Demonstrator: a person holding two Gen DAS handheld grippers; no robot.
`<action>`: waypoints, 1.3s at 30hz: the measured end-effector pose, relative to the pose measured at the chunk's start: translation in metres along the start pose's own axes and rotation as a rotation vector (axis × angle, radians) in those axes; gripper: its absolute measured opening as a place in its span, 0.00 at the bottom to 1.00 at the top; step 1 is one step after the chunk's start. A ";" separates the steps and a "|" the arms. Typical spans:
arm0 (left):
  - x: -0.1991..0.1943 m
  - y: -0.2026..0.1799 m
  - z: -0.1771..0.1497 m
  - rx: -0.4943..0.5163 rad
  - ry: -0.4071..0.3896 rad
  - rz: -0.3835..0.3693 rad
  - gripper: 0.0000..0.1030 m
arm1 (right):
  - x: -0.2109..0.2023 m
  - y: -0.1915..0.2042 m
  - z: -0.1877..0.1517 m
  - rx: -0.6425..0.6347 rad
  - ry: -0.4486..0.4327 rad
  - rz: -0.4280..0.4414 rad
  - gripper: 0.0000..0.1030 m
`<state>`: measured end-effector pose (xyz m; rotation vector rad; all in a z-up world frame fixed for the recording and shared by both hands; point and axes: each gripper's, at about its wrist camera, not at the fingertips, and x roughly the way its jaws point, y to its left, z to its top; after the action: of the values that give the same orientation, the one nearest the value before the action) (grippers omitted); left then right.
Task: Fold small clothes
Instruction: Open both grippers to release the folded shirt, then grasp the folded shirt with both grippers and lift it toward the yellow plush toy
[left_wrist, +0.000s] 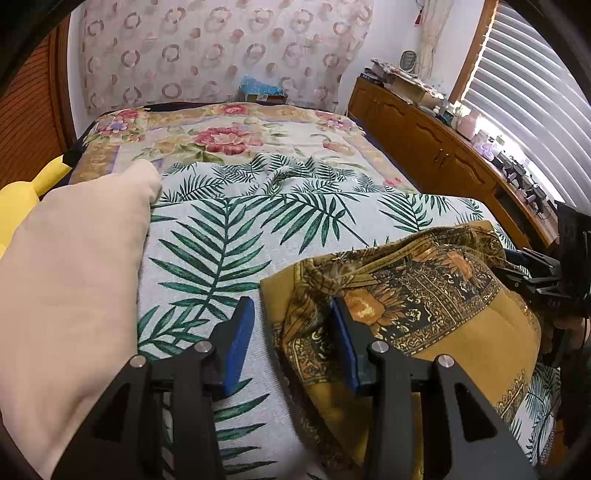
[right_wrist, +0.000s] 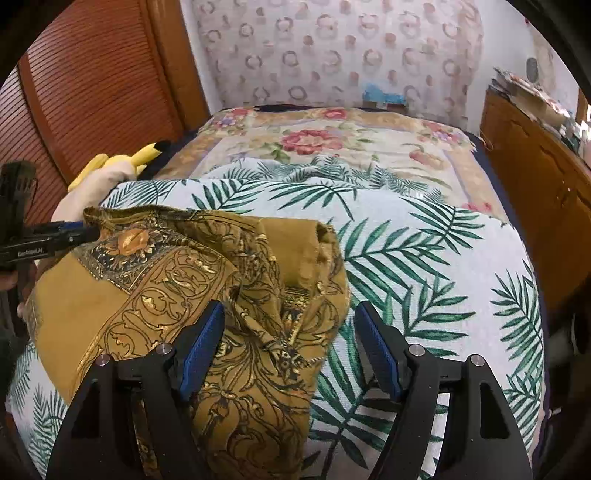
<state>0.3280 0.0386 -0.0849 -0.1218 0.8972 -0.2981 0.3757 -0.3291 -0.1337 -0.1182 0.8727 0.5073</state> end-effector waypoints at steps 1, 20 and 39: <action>0.000 0.000 0.000 -0.002 -0.002 -0.003 0.39 | 0.001 0.001 0.000 -0.001 -0.002 -0.001 0.71; -0.085 -0.013 -0.009 -0.046 -0.204 -0.153 0.03 | -0.047 0.029 0.000 -0.051 -0.188 0.094 0.11; -0.199 0.087 -0.054 -0.240 -0.457 0.067 0.03 | -0.057 0.186 0.139 -0.471 -0.338 0.207 0.10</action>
<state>0.1872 0.1831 0.0115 -0.3657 0.4780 -0.0908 0.3551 -0.1458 0.0190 -0.3632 0.4243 0.8943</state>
